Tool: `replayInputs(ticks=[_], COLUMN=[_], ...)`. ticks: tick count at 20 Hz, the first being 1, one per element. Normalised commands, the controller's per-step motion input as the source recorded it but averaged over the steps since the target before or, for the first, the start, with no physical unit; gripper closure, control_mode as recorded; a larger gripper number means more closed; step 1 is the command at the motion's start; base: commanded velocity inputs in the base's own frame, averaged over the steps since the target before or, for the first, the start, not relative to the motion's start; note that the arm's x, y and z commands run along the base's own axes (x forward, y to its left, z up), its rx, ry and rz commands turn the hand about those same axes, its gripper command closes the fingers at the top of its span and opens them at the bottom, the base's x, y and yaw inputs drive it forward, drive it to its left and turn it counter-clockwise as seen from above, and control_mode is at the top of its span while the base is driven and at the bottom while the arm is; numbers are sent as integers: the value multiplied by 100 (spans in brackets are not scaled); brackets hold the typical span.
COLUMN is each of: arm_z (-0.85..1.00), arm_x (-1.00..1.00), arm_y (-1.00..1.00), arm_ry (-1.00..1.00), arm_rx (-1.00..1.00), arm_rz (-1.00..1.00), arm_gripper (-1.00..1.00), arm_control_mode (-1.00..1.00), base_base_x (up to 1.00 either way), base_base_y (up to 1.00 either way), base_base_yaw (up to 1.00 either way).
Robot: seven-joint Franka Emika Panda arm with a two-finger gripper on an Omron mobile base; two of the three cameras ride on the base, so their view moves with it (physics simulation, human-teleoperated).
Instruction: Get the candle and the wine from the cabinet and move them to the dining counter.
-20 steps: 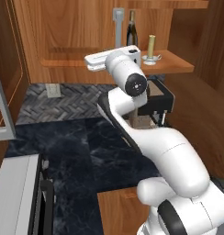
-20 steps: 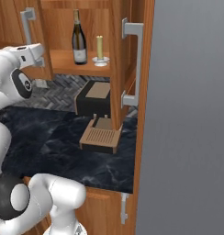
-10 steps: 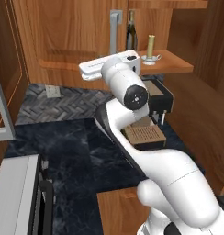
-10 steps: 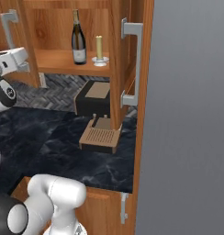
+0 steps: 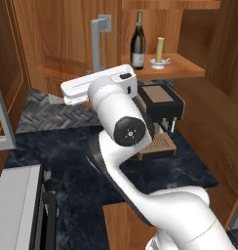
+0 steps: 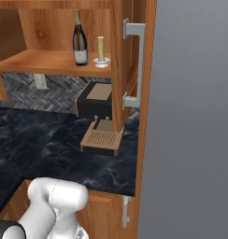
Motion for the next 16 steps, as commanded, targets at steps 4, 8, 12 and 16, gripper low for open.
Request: replayInputs(ticks=[4,8,12,16], arm_z=[-16,-1,0,0], arm_x=[-58,-43,-62,-66], arm_y=[74,7,-23,-39], arm_ry=[4,0,0,0], arm_rx=[0,4,11,16], arm_rz=[0,0,6,9], arm_gripper=[-100,-100,-100,-100], arm_control_mode=[-100,-100,-100,-100], base_base_x=[0,0,0,0], base_base_y=[0,0,0,0], base_base_yaw=[0,0,0,0])
